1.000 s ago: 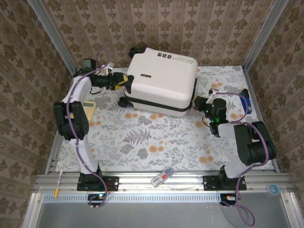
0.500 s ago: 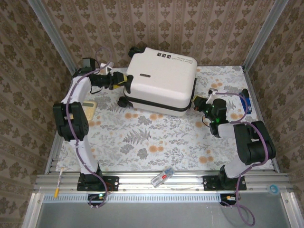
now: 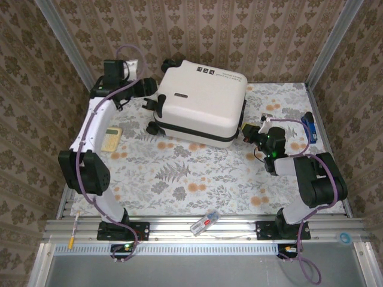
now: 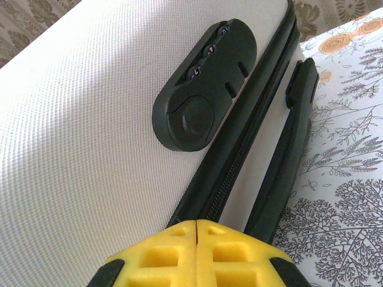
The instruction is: Pack the luggage
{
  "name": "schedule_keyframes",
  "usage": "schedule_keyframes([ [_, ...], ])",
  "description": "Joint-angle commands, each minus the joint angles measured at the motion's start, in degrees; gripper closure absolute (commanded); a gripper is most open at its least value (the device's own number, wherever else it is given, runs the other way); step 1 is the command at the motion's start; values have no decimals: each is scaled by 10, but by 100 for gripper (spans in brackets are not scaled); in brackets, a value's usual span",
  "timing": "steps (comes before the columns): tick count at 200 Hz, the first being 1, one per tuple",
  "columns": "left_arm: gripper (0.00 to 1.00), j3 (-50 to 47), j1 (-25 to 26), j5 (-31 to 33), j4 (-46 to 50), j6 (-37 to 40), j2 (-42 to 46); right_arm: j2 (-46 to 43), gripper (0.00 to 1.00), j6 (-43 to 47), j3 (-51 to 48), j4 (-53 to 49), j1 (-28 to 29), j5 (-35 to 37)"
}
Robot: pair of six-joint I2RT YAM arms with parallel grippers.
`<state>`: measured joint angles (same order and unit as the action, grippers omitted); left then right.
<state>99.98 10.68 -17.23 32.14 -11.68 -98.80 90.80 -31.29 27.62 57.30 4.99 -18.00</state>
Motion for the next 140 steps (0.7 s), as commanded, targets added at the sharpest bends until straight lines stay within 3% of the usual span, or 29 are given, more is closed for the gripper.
schedule_keyframes([
  [1, 24, 32, 69, 157, 47, 53, 19, -12, 100, 13, -5, 48, 2, -9],
  [34, 20, 98, 219, 240, 75, 107, -27, -12, 100, 13, -3, 45, 4, -7],
  [71, 17, 259, 351, 308, 147, 151, -149, -12, 100, 11, -8, 45, 6, -8],
  [114, 17, 487, 413, 356, 282, 163, -322, -25, 100, 17, -18, 32, 9, -9],
  [140, 16, 500, 430, 354, 280, 169, -344, -32, 100, 23, -20, 18, 14, -9],
])
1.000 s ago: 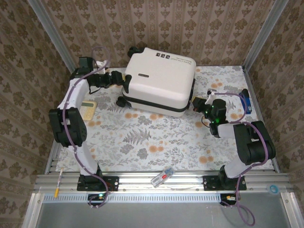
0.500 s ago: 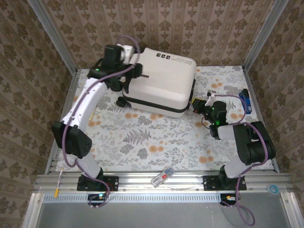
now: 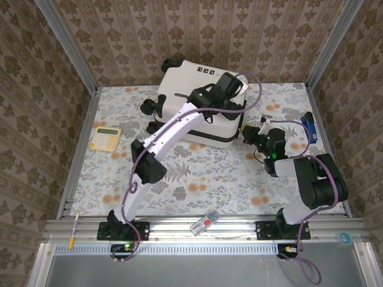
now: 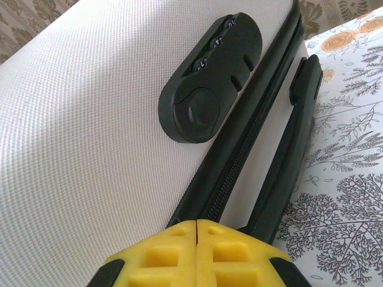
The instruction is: Pack the luggage
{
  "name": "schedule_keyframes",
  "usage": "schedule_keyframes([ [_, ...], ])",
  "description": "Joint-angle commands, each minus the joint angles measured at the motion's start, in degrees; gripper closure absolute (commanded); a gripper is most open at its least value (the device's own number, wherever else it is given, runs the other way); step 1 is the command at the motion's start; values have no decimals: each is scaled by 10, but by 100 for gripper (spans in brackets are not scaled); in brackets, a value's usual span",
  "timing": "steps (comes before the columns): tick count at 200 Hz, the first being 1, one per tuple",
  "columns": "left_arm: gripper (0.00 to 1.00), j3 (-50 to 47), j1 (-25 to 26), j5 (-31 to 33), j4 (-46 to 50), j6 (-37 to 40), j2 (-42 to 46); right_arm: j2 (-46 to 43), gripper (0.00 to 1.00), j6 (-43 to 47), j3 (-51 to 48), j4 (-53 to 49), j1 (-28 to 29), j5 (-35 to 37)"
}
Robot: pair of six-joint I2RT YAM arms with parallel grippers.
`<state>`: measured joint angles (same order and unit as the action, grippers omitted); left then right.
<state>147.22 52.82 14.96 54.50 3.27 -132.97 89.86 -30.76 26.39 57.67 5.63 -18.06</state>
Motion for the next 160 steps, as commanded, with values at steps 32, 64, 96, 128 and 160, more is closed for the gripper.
schedule_keyframes([
  [32, 15, 17, 18, 53, 57, 10, -8, -26, 100, 20, -13, 10, 18, -7],
  [64, 15, -18, 35, 94, 57, 15, -6, -22, 100, 22, -12, 8, 27, 0],
  [96, 16, -55, 48, 127, 63, 13, -8, -20, 100, 21, -11, 7, 29, 21],
  [128, 22, -73, 50, 207, 103, 0, -22, -6, 100, 25, 3, 13, 28, 67],
  [160, 27, -141, 50, 214, 95, -11, -8, 26, 100, 13, 23, 53, 28, 121],
])
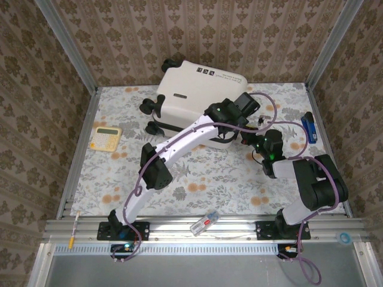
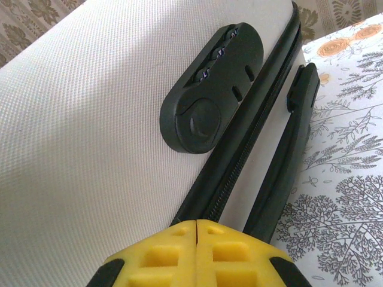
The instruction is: Pack the luggage
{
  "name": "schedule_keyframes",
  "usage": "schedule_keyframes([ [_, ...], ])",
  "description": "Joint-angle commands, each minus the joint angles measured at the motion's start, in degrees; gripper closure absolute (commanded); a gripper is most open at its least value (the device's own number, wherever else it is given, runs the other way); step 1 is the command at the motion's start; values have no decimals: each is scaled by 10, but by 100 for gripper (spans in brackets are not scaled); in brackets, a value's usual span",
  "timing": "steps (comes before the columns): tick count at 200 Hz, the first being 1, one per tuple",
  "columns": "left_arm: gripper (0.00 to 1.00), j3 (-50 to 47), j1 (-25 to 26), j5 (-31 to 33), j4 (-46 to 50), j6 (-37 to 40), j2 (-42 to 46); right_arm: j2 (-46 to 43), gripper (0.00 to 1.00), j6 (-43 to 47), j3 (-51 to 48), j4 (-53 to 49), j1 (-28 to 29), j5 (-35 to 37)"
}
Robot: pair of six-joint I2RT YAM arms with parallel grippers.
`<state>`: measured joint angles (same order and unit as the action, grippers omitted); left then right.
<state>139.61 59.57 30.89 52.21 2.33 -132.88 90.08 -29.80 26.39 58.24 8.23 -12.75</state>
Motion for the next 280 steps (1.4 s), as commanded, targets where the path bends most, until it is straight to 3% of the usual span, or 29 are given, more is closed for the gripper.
schedule_keyframes([
  [1, 28, -67, -19, 54, 117, -2, -9, 25, 100, 3, 23, 50, 2, 69],
  [64, 35, -204, -33, -36, 54, -22, 51, 108, 100, -45, 63, 135, -2, 140],
  [156, 39, -274, -47, -95, 12, -33, 77, 163, 100, -92, 103, 167, -16, 174],
  [219, 41, -312, -59, -114, -18, -33, 108, 137, 100, -118, 50, 166, -10, 63],
  [244, 43, -319, -62, -133, -30, -34, 110, 117, 100, -119, 32, 124, -24, 70],
  [280, 43, -342, -63, -157, -45, -41, 109, 144, 100, -149, 56, 153, -43, 61],
])
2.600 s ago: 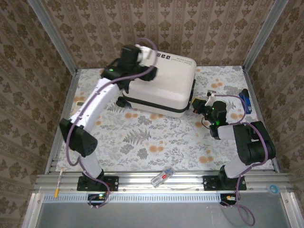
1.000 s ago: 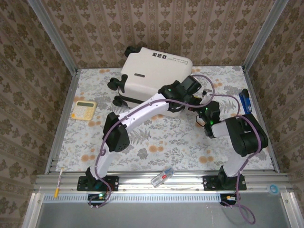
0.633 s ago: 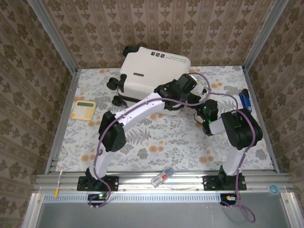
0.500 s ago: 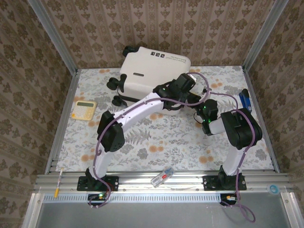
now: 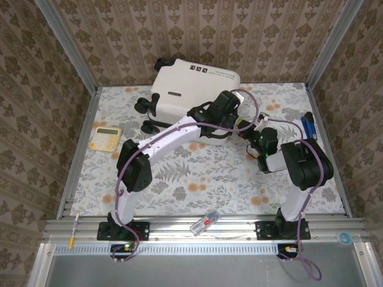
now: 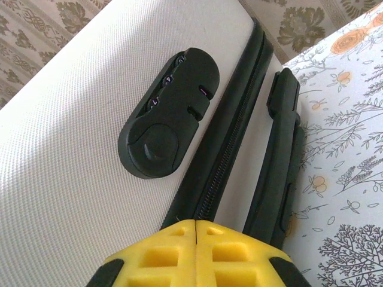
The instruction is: Pack the luggage
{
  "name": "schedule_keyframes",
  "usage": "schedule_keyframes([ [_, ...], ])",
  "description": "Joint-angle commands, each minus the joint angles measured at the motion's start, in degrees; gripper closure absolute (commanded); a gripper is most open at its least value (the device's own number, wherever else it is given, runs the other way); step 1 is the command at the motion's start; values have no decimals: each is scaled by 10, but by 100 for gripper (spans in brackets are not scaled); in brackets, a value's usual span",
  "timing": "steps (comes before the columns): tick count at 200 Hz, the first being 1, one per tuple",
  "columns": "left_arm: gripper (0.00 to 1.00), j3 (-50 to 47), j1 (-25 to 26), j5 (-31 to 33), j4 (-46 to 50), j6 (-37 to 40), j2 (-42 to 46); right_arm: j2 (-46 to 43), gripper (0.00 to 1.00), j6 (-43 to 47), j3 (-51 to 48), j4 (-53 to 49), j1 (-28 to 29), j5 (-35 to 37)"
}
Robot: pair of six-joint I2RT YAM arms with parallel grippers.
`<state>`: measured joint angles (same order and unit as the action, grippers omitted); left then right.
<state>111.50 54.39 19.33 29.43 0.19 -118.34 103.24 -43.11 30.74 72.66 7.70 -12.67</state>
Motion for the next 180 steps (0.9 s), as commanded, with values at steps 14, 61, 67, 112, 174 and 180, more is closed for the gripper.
schedule_keyframes([
  [14, 44, -70, -13, -53, 174, -25, -35, 39, 100, -42, 34, 26, -37, 73],
  [61, 45, -100, -26, -93, 136, -47, -17, 73, 100, -82, 74, 31, -9, 164],
  [67, 45, -102, -27, -96, 134, -48, -16, 75, 100, -89, 75, 30, -8, 174],
  [112, 46, -105, -30, -106, 129, -57, -18, 91, 100, -128, 82, 29, -14, 234],
  [174, 48, -128, -40, -116, 116, -63, -24, 103, 100, -134, 106, 27, -23, 270],
  [180, 48, -129, -41, -117, 116, -63, -25, 103, 100, -138, 106, 27, -25, 272],
])
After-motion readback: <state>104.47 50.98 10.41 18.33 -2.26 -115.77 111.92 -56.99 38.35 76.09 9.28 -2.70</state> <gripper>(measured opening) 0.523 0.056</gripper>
